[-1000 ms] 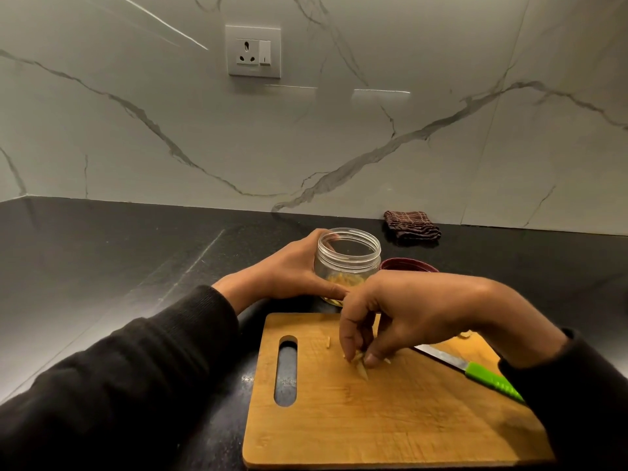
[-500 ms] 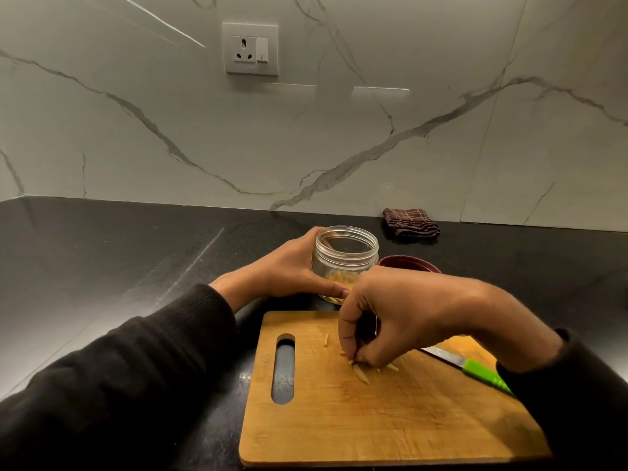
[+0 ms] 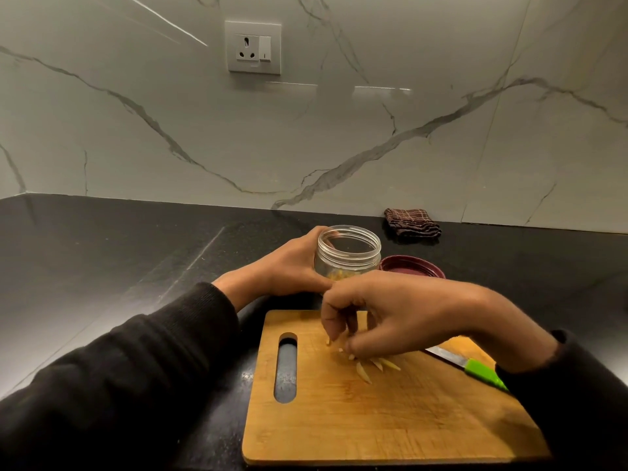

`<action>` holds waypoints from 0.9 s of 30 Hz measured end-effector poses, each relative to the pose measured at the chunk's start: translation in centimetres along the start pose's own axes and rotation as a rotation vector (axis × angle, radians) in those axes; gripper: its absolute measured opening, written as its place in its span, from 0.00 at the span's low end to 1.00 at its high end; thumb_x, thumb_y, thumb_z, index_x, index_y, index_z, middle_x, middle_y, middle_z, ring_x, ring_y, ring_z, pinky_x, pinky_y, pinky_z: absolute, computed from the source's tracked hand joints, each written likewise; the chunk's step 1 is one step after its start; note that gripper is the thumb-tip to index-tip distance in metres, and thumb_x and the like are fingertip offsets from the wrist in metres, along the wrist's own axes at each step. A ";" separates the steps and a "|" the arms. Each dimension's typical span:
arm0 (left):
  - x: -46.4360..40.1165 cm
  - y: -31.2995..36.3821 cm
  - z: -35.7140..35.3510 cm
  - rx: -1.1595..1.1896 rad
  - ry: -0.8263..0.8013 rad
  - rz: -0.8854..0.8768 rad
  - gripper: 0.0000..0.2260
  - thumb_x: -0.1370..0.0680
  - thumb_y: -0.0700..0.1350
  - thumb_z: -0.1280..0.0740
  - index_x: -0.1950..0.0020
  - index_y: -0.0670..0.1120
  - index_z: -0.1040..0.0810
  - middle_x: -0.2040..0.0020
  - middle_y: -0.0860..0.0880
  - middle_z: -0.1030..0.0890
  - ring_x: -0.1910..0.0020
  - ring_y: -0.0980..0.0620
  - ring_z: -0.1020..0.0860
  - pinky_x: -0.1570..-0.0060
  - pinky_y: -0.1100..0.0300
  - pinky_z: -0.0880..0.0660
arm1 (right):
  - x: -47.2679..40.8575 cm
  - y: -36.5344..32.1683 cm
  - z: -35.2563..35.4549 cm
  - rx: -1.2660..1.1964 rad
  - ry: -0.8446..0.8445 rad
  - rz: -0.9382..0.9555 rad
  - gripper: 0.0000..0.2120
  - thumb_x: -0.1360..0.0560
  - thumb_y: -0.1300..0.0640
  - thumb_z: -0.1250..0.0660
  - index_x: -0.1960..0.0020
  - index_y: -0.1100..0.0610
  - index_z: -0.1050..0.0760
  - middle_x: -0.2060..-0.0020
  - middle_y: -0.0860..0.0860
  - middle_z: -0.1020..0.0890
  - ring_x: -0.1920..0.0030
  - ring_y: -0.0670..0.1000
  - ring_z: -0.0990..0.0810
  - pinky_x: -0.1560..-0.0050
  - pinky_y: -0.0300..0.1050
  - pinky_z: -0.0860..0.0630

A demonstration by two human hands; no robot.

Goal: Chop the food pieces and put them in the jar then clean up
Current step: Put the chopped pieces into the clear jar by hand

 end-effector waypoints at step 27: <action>0.2 0.4 -0.1 0.005 -0.019 0.019 0.45 0.36 0.58 0.20 0.25 0.52 0.39 0.38 0.60 0.27 0.36 0.58 0.27 0.38 0.62 0.30 | 0.7 0.1 0.1 -0.018 -0.140 -0.045 0.08 0.24 0.62 0.27 0.47 0.54 0.16 0.49 0.44 0.17 0.47 0.41 0.19 0.46 0.36 0.21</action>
Point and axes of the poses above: each hand's wrist, its own x-axis away from the middle knuckle, its own z-axis out of the back of the hand, y = z × x, the point moved 4 cm from there along -x, towards the middle knuckle
